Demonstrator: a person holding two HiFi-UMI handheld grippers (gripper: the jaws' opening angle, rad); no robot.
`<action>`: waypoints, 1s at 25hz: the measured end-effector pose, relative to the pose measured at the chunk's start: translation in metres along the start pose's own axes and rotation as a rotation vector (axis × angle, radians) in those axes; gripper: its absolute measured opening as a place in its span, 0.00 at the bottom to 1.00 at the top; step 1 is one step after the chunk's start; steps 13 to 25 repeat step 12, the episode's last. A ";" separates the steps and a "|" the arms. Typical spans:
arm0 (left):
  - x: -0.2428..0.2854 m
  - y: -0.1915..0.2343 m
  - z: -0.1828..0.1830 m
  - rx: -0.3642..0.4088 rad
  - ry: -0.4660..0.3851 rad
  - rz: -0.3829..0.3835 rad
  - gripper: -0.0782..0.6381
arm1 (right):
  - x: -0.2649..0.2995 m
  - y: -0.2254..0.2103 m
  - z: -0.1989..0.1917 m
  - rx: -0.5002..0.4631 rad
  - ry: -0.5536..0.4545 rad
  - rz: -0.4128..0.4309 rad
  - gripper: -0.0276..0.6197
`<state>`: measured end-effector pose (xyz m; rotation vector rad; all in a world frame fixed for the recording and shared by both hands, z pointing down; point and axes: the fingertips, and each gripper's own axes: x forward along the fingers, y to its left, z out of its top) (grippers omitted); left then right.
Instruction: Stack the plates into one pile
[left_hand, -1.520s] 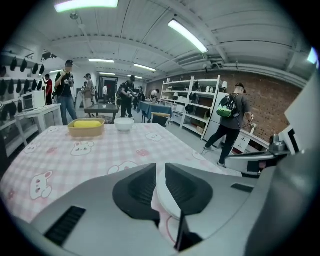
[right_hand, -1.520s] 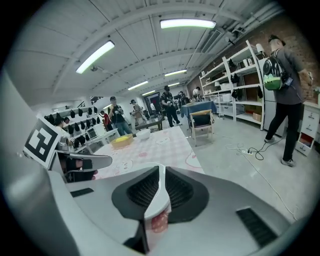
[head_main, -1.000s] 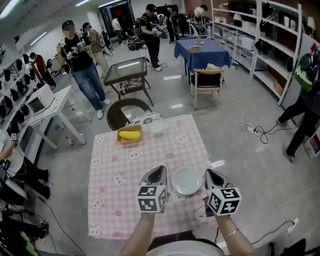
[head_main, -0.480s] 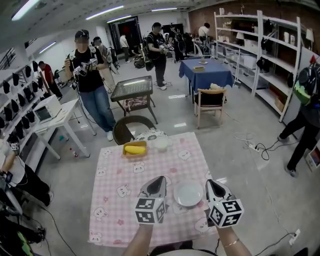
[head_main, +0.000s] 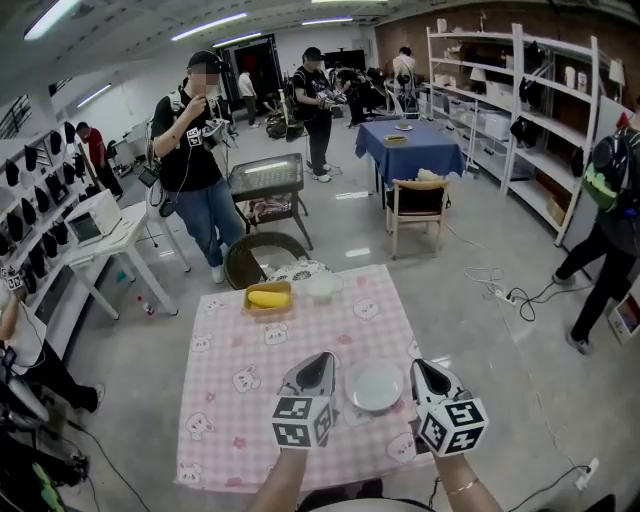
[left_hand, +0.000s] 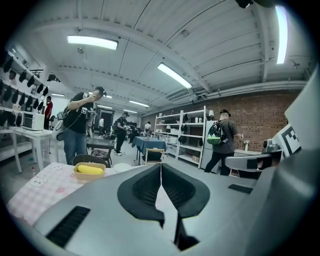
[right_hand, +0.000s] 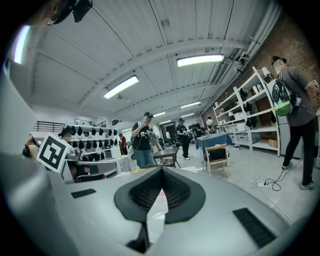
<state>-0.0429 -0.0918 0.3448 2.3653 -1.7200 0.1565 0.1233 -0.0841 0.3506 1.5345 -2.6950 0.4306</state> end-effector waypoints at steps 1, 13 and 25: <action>0.000 0.000 0.000 -0.001 -0.002 -0.001 0.14 | 0.000 0.000 0.000 -0.001 -0.001 0.000 0.05; 0.007 0.008 -0.005 -0.009 0.003 -0.005 0.14 | 0.013 0.006 -0.001 -0.010 -0.003 0.009 0.05; 0.007 0.008 -0.005 -0.009 0.003 -0.005 0.14 | 0.013 0.006 -0.001 -0.010 -0.003 0.009 0.05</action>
